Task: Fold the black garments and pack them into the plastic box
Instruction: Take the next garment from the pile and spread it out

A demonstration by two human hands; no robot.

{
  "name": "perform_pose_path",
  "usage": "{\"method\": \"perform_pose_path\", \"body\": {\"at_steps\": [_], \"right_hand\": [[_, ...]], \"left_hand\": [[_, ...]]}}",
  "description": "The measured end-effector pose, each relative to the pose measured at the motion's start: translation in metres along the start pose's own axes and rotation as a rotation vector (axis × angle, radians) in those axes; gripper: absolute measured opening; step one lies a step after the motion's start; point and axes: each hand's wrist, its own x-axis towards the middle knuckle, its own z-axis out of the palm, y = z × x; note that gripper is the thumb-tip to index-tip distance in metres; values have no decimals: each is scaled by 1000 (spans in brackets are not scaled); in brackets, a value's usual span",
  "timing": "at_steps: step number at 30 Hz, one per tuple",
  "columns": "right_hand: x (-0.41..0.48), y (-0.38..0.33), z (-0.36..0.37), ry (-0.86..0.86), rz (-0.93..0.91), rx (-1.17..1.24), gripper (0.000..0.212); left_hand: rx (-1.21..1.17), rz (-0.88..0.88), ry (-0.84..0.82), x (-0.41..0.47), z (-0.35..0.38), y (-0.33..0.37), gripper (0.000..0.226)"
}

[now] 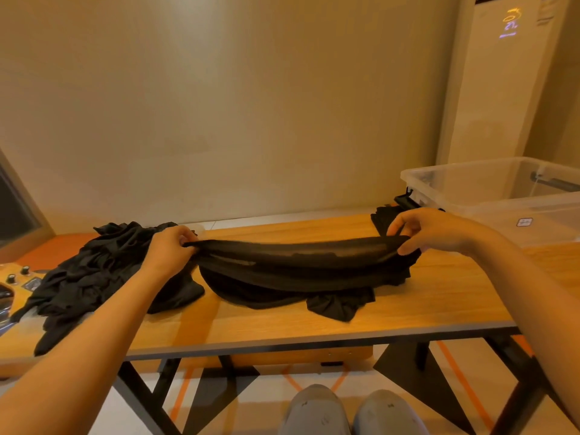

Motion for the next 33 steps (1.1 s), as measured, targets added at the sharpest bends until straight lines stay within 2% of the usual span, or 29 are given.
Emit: {"method": "perform_pose_path", "body": {"at_steps": [4, 6, 9, 12, 18, 20, 23, 25, 28, 30, 33], "right_hand": [[9, 9, -4, 420, -24, -84, 22], [12, 15, -2, 548, -26, -44, 23], [11, 23, 10, 462, 67, 66, 16], [3, 36, 33, 281, 139, 105, 7], [-16, 70, 65, 210, 113, 180, 16], [-22, 78, 69, 192, 54, 130, 21], [-33, 85, 70, 211, 13, -131, 26], [-38, 86, 71, 272, -7, -309, 36], [-43, 81, 83, 369, -193, -494, 38], [-42, 82, 94, 340, -283, -547, 37], [-40, 89, 103, 273, -251, -517, 42]], "left_hand": [[-55, -86, -48, 1, -14, -2, 2], [-171, -141, -104, -2, -18, -4, 2], [-370, -233, -249, -15, -17, -7, 4], [-391, -266, -374, -33, -6, -16, 10], [-564, -289, -532, -71, 3, -35, 18], [-477, -236, -537, -77, 6, -45, 24], [-214, -85, -517, -86, 9, -52, 35], [-95, 56, -412, -90, 11, -53, 37], [15, 274, -292, -97, 18, -51, 32], [83, 315, -303, -102, 24, -51, 28], [86, 265, -326, -111, 28, -53, 29]]}}
